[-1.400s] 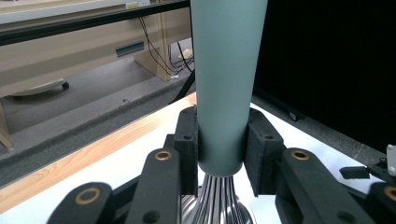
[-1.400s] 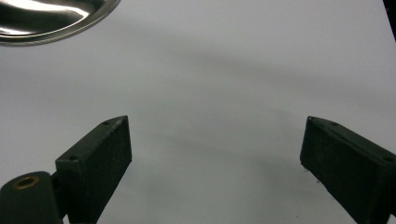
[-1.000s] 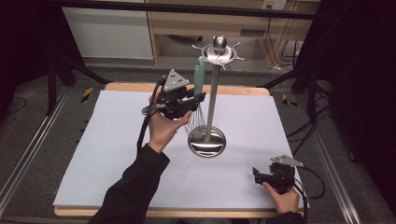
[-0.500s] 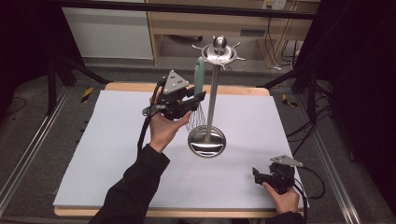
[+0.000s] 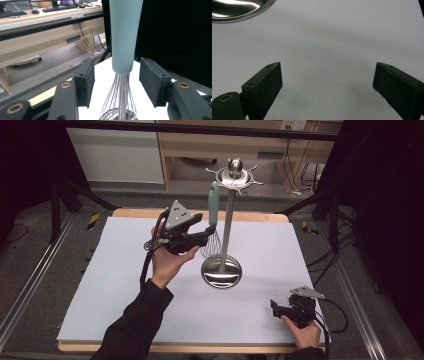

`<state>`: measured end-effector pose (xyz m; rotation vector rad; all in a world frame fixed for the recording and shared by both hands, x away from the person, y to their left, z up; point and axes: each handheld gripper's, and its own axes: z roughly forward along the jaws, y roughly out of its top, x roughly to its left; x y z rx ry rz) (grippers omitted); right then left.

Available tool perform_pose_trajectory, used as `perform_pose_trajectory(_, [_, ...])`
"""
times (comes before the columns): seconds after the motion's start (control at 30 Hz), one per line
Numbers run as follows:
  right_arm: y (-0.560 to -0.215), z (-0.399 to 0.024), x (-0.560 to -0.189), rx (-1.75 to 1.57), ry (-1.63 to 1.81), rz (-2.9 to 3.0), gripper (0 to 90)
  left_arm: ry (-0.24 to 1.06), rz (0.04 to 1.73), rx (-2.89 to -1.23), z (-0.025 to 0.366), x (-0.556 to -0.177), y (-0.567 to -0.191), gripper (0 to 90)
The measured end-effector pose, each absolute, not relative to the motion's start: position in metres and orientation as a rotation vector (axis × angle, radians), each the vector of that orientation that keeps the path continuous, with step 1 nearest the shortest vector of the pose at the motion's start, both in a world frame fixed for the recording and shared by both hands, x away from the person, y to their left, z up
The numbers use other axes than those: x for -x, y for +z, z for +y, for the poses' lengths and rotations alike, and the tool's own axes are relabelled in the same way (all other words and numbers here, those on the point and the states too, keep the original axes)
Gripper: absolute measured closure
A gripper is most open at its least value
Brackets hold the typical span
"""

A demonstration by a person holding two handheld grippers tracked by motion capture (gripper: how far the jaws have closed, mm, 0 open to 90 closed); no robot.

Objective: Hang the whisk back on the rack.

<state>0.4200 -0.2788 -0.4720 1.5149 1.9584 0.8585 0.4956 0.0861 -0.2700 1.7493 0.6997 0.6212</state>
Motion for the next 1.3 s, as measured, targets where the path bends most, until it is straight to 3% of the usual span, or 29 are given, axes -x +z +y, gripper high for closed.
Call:
perform_pose_trajectory(0.27, [-0.473, -0.279, -0.419, -1.523, 0.857, 1.958, 9.3, 0.588, 0.717, -1.761, 0.106, -0.484, -0.288, 39.3])
perform_pose_trajectory(1.3, [-0.475, -0.28, -0.418, -1.538, 0.848, 1.957, 9.1, 0.547, 0.878, -1.821, 0.178, -0.455, -0.391, 33.1])
